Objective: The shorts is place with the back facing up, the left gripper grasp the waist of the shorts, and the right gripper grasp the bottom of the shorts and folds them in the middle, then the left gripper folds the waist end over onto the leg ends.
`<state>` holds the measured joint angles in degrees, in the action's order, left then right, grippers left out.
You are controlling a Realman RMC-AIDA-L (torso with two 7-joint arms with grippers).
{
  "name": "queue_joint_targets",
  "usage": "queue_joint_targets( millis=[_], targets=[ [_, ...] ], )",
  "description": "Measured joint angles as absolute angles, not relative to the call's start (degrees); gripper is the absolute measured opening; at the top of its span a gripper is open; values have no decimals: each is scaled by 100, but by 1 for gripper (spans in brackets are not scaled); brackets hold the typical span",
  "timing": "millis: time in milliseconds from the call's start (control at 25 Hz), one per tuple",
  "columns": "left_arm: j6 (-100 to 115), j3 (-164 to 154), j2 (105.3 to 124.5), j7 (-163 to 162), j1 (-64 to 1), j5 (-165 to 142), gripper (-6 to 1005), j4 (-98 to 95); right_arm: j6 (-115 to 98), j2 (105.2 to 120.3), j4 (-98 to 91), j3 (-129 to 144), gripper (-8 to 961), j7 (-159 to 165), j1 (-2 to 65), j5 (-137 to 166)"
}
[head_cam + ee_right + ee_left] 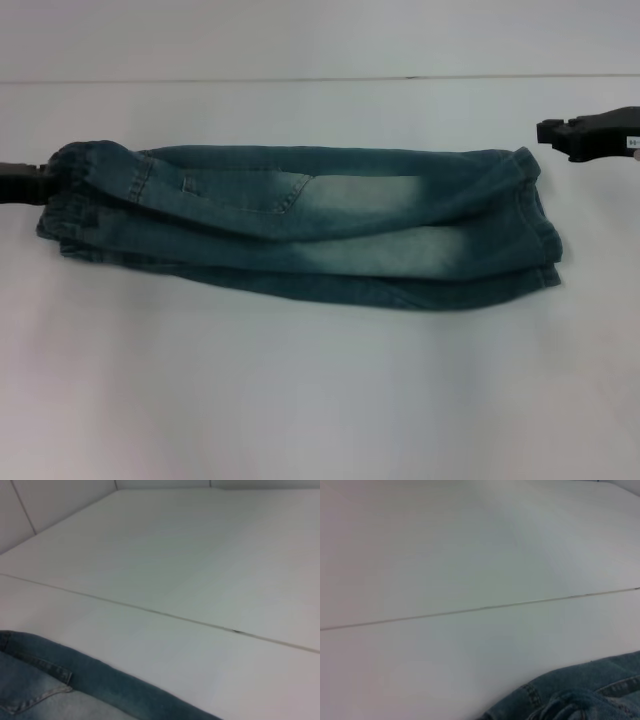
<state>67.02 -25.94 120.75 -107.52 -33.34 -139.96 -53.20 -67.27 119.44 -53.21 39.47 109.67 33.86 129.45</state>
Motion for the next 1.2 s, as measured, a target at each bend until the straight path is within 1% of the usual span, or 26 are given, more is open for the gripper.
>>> queue_joint_targets(
  millis=[400, 800, 1040, 1160, 1200],
  targets=[
    [6302, -2870, 12102, -10808, -3387, -14031, 81, -5186, -6665, 11917, -5345, 3924, 41, 10972, 3330, 12943],
    [6021, -3162, 12023, -11231, -3392, -14117, 81, -5219, -6647, 11930, -5351, 3885, 43, 10965, 3178, 12918],
    [6432, -3130, 12014, -11184, -3228, -13954, 183, -5712, -6720, 11936, -5372, 3860, 44, 10891, 3102, 12785],
    [6768, -3102, 11974, -11076, -3057, -13631, 234, -6016, -7036, 11933, -5466, 3858, 44, 10601, 2995, 12486],
    [6868, -3087, 11956, -11016, -3009, -13525, 277, -6072, -7240, 11925, -5506, 3857, 44, 10447, 2942, 12348]
  ],
)
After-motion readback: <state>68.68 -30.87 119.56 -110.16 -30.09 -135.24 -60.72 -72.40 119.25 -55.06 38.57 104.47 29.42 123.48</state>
